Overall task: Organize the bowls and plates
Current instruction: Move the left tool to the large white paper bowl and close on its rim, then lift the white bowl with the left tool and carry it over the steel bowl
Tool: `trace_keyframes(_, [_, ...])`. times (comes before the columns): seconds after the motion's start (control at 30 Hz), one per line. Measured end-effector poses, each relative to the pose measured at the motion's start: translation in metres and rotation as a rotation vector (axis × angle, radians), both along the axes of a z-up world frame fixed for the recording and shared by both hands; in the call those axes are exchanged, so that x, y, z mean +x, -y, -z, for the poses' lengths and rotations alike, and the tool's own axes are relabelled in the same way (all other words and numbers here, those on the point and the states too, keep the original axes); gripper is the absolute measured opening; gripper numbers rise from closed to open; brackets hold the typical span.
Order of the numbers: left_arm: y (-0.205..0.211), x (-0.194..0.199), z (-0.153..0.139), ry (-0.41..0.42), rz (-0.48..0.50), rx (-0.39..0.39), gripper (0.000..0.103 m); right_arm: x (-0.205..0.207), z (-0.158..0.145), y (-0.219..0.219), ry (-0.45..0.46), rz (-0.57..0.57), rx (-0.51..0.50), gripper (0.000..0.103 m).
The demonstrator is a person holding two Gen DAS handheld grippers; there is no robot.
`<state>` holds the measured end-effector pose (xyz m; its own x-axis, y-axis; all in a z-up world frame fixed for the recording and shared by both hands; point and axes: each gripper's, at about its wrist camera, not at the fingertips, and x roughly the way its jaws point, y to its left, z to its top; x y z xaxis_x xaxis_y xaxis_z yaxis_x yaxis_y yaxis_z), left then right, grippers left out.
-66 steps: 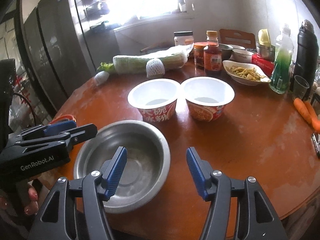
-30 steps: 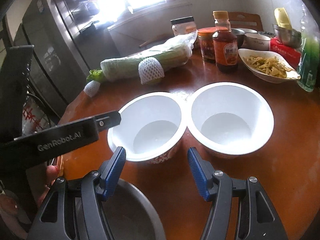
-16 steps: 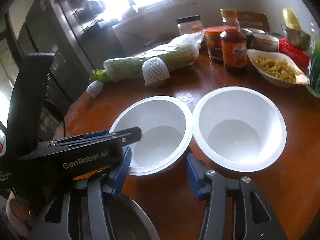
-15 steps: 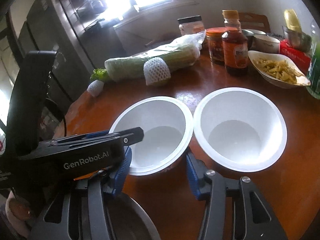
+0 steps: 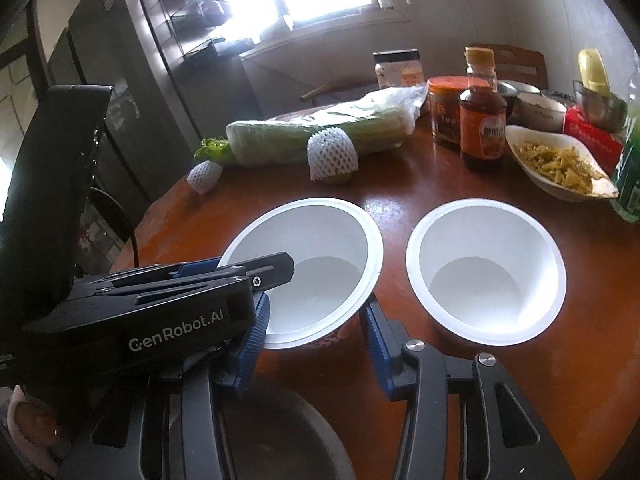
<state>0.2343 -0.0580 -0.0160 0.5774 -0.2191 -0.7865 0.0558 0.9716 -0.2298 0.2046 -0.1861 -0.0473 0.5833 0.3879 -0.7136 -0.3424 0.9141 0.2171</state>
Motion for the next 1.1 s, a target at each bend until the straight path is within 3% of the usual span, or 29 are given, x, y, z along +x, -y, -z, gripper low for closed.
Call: trace_keyframes(1.1, [-0.003, -0.085, -0.061, 0.139, 0.005, 0.026, 0.041, -0.077, -0.057, -0.009, 0.131, -0.036, 0.004, 0.049])
